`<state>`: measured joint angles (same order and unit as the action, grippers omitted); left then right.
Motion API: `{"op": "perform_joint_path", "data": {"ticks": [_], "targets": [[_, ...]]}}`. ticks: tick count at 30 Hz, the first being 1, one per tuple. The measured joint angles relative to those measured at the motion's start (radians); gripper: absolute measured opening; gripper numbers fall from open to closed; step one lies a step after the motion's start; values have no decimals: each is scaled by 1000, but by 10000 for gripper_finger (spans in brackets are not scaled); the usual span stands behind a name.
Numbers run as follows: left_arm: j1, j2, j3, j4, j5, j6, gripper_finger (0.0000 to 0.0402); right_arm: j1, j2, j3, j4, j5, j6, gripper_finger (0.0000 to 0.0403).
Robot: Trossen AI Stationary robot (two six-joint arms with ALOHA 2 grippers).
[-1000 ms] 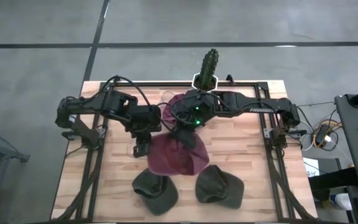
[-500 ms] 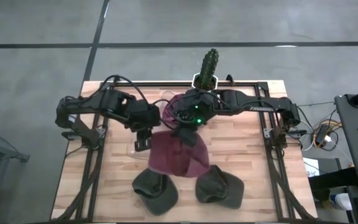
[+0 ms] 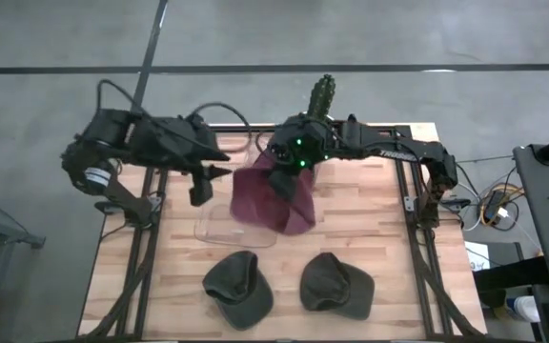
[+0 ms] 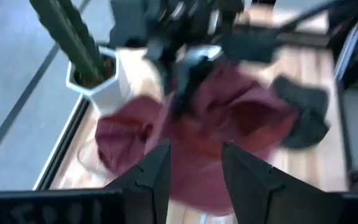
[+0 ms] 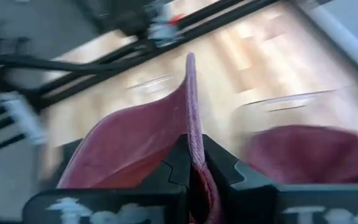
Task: Pick & Place hat
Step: Put the red cap into the top transparent bin
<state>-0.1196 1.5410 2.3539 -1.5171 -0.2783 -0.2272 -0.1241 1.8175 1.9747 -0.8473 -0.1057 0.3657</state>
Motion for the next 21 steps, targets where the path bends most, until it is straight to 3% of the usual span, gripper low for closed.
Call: {"op": "perform_joint_path", "data": {"ticks": [3,10,21], "targets": [[0,-58,-47,77,14,-1,133,-45,0,0,-11,60,-85,12],[0,-103,-69,136,19,-1,133,-158,0,-2,-9,56,-237,13],[0,-102,-70,138,23,21,133,-232,102,-20,-11,19,-291,13]]}}
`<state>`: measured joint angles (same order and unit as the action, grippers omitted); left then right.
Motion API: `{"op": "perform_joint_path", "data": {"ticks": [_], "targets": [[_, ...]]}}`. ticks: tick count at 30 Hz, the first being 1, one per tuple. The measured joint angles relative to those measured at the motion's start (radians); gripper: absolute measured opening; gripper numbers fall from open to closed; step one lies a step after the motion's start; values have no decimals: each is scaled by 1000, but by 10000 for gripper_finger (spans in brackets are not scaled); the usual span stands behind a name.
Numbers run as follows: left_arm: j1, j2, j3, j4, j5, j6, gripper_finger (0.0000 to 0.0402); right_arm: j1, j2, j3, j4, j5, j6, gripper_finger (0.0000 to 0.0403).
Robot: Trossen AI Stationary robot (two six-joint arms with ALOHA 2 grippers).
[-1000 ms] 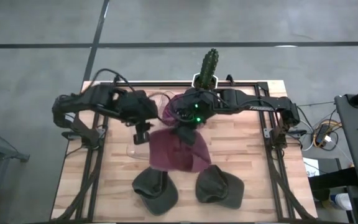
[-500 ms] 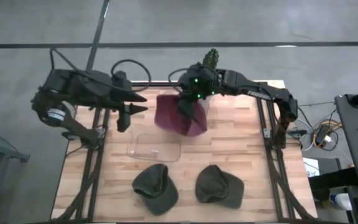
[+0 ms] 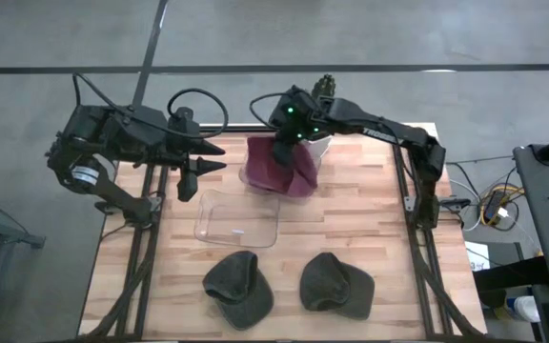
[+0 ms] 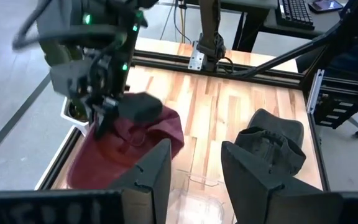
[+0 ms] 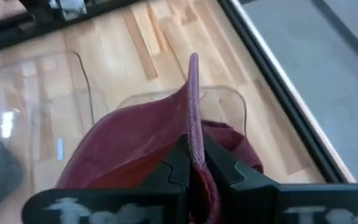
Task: Pick & Place hat
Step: Put the red cap into the top transparent bin
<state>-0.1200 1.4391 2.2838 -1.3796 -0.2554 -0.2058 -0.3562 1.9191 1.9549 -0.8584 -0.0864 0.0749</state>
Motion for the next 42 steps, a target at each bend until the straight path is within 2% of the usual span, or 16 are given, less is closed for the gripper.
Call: {"op": "perform_joint_path", "data": {"ticks": [8,15,18,20,23,28,34,42], "targets": [[-1,0,0,0,-5,26,133,-15,90,0,-29,-1,-4,13],[-1,0,0,-8,-24,29,133,-15,40,0,-47,-24,-9,13],[0,0,0,-9,-82,34,133,-16,-21,2,-76,-112,-39,13],[1,0,0,-10,-97,46,133,-11,-60,4,-107,-213,-55,13],[6,5,0,-12,-98,45,133,9,-103,4,-181,-376,-39,13],[10,35,0,-25,-54,-19,133,83,-160,3,-190,-540,28,13],[12,110,-1,-26,94,-113,133,213,-220,3,-88,-555,60,13],[13,217,-1,-15,272,-249,133,332,-249,3,-80,-331,45,13]]}}
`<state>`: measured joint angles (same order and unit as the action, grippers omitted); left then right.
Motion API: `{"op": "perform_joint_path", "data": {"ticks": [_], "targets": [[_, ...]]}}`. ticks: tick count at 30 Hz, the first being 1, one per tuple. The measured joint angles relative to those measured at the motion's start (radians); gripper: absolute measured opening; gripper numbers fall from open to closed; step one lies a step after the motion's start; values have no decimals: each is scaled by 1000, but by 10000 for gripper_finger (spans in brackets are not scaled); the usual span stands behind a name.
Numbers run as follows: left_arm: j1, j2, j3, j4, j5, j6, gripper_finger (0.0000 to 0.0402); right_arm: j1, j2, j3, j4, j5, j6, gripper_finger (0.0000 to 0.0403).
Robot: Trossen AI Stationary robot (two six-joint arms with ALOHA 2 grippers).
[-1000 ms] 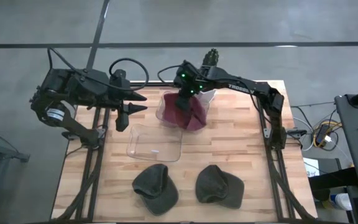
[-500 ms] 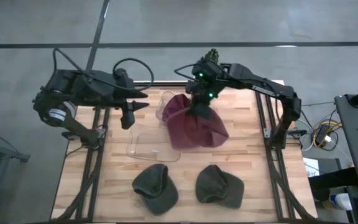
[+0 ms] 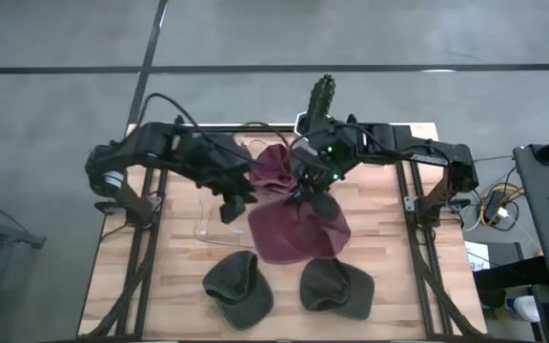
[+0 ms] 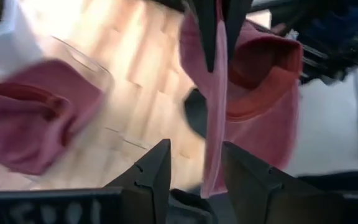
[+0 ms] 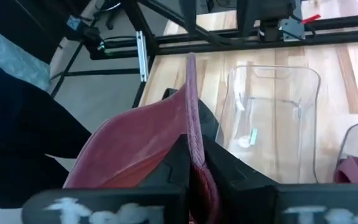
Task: Pick & Place hat
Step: Put the red cap into the top transparent bin
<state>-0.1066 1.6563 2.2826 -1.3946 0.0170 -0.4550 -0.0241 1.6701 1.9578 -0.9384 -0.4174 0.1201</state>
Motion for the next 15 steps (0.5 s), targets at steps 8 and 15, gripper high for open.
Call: {"op": "perform_joint_path", "data": {"ticks": [8,15], "targets": [[0,80,0,18,131,-24,133,31,1,-1,-23,76,-12,13],[5,91,0,-11,225,-29,133,34,1,-4,-92,96,-10,13]]}}
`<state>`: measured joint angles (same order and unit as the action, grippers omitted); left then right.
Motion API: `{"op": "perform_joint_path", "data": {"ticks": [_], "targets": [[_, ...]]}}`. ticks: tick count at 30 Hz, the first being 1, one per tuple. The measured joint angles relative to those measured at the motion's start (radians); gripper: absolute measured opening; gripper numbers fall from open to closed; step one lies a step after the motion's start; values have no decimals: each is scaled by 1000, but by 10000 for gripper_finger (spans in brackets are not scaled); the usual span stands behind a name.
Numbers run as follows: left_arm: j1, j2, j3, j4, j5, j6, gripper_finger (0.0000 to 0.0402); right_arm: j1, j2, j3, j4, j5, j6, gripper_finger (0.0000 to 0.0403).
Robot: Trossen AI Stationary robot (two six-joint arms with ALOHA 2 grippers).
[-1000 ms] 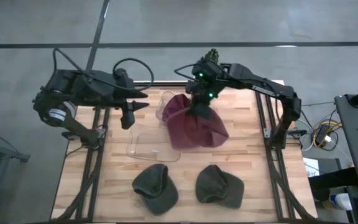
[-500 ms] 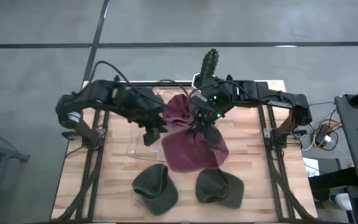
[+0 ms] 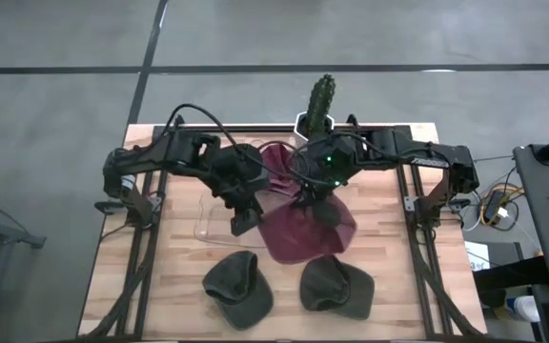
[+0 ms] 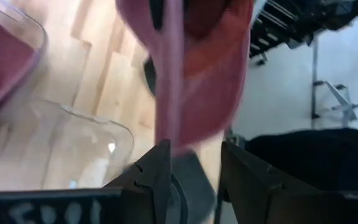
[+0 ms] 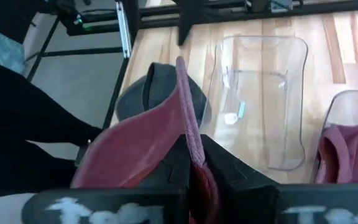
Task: Pick & Place hat
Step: Put the red cap into the top transparent bin
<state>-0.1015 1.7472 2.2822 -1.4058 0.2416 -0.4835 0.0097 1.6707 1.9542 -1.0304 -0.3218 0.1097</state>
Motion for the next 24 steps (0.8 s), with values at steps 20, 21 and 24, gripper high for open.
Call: {"op": "perform_joint_path", "data": {"ticks": [20,21,24], "targets": [[12,-9,0,45,-48,35,131,6,0,-1,101,-48,20,13],[12,-10,0,44,-44,17,131,6,0,-4,87,-52,27,13],[15,-27,10,42,-50,3,131,10,0,-14,46,-62,35,13]]}}
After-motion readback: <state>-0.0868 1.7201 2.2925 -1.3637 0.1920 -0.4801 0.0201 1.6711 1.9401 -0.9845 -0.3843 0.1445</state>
